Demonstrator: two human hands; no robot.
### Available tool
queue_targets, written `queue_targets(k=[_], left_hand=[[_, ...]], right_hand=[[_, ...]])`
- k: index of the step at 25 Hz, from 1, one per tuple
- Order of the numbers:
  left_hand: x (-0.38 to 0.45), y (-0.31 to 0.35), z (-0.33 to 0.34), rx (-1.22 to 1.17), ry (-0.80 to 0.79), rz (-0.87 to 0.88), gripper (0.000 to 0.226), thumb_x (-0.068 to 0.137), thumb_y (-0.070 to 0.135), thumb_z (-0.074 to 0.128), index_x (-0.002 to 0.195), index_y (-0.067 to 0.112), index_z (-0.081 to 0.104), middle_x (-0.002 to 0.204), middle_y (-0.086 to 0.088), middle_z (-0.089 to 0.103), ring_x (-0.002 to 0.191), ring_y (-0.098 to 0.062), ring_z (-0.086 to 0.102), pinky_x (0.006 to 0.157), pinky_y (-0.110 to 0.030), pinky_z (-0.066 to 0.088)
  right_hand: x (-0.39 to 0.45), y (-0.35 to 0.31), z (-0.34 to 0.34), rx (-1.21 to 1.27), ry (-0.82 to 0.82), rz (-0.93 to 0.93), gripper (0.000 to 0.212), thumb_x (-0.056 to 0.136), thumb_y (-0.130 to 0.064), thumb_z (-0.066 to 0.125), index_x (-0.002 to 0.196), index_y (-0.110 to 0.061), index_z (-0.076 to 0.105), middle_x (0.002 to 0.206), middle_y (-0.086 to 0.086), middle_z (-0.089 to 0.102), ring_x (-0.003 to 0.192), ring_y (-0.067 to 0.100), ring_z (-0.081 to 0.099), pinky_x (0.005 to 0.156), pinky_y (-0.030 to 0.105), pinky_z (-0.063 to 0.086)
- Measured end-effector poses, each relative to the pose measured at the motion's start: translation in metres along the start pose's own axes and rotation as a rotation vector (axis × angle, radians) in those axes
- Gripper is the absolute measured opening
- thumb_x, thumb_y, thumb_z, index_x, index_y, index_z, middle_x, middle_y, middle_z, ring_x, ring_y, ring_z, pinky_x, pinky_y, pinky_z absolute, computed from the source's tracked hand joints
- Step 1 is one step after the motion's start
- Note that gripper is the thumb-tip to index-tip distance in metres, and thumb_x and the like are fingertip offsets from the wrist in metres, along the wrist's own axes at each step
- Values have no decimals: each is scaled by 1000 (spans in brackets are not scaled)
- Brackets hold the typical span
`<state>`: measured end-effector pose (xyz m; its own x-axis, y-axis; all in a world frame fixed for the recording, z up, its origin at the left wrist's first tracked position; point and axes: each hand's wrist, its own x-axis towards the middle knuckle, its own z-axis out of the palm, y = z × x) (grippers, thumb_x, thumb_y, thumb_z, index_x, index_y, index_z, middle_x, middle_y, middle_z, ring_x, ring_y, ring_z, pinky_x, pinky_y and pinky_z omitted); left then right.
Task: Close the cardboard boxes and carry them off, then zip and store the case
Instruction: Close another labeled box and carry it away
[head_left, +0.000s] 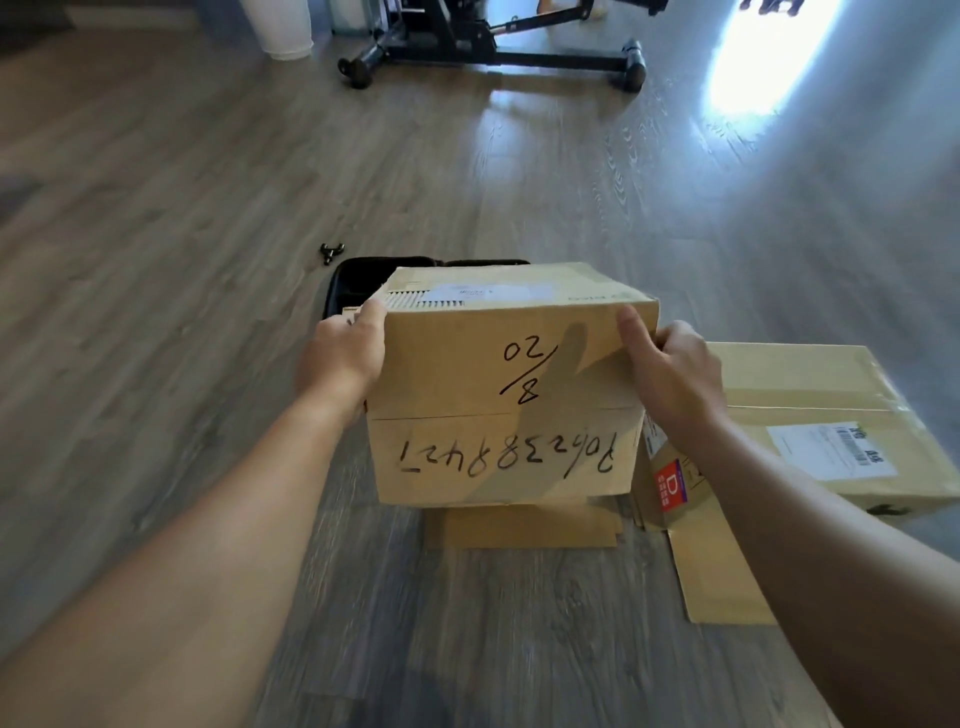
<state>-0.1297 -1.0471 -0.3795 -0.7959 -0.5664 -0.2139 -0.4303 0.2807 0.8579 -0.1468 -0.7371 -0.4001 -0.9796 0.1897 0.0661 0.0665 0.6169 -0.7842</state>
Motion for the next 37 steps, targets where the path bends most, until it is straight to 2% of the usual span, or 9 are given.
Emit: queue_targets(k=[4, 9, 11, 15, 18, 24, 28, 33, 37], left_hand=[[-3, 15, 2, 154, 72, 120, 49, 76, 59, 41, 70, 15, 63, 69, 2, 66, 67, -21, 61, 55, -31, 38], [-9, 28, 0, -7, -124, 276, 50, 76, 46, 58, 83, -4, 66, 71, -10, 68, 70, -34, 68, 61, -55, 58], [-8, 28, -3, -63, -261, 312, 27, 80, 35, 68, 85, 9, 73, 80, -2, 75, 79, -22, 73, 63, -46, 62], [6, 6, -13, 62, -459, 291, 27, 78, 14, 82, 98, 26, 70, 90, 13, 76, 86, -3, 72, 74, -25, 56], [8, -28, -14, 194, -483, 233, 37, 71, 4, 85, 99, 23, 70, 89, 9, 77, 86, -5, 72, 83, -33, 58], [7, -86, -23, 335, -487, 222, 24, 74, -2, 83, 93, 10, 75, 88, -1, 77, 88, -14, 74, 87, -43, 59], [8, -93, -27, 216, -494, 75, 16, 84, -2, 73, 99, 5, 73, 92, -9, 77, 89, -22, 74, 82, -41, 61], [13, -99, -27, -175, -623, -419, 65, 97, 56, 34, 109, 1, 66, 107, -26, 71, 98, -43, 67, 85, -54, 49], [14, -114, -15, -74, -730, -391, 89, 84, 81, 36, 105, 0, 66, 106, -19, 70, 101, -38, 67, 89, -59, 51]], right_hand=[[5, -3, -17, 80, 25, -20, 47, 90, -75, 42, 108, -40, 68, 89, -15, 69, 94, 20, 63, 82, 45, 54], [7, -4, -36, 441, 132, -75, 20, 88, -46, 60, 101, -42, 75, 84, -15, 72, 84, 12, 65, 73, 43, 54], [6, 3, -38, 436, 154, -108, 20, 85, -33, 62, 101, -29, 73, 86, -9, 73, 83, 13, 66, 73, 44, 56], [-6, 32, -28, 205, 18, 70, 38, 75, -18, 80, 108, -18, 61, 94, -1, 74, 89, 19, 72, 81, 47, 61], [-19, 52, -10, -65, -162, 192, 47, 70, -15, 86, 107, -18, 57, 100, 4, 71, 91, 22, 68, 84, 48, 59], [-26, 57, 10, -75, -345, 133, 83, 70, -18, 88, 126, -62, 46, 77, -23, 73, 73, -2, 68, 59, 21, 47], [-24, 69, 10, -95, -452, 137, 75, 77, -14, 83, 125, -62, 51, 72, -14, 73, 70, 8, 70, 63, 28, 51], [-29, 84, 9, -346, -473, 148, 19, 87, -25, 71, 87, -43, 64, 80, -12, 69, 72, 8, 63, 57, 28, 47], [-37, 101, 9, -313, -583, 247, 25, 79, -14, 55, 55, -21, 61, 66, -3, 63, 65, 25, 58, 63, 38, 50]])
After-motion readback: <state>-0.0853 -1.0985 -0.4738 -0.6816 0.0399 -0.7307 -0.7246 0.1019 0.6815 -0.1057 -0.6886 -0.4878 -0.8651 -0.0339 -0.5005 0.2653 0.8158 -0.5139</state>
